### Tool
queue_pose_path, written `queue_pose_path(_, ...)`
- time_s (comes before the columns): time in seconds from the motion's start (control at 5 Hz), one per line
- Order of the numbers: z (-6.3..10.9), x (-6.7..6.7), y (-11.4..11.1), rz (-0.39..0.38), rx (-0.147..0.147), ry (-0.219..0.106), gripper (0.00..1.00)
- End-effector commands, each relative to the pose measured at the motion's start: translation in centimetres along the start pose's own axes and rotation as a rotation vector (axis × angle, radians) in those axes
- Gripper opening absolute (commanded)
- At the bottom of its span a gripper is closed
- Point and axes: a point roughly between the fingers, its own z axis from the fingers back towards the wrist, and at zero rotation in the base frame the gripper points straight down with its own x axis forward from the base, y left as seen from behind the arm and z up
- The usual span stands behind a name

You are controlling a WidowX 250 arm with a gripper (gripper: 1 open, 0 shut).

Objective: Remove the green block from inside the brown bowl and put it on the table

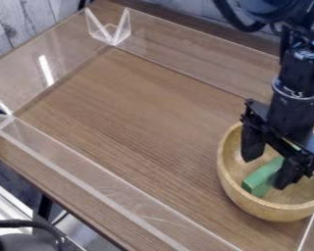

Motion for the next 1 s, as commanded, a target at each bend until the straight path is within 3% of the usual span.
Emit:
queue_pose_path(0.0,2.1,0.7,-0.3,-0.022,0.006,-0.086,1.0)
queue_pose_path(0.2,1.6,0.8,-0.3,-0.017,0.002,-0.079,0.0)
queue_pose_path(0.4,1.6,0.8,-0.2,-0.015,0.002,-0.078,0.0)
queue_pose_path(0.8,4.0,0.1,0.8,0.016,0.022,-0.116,0.0)
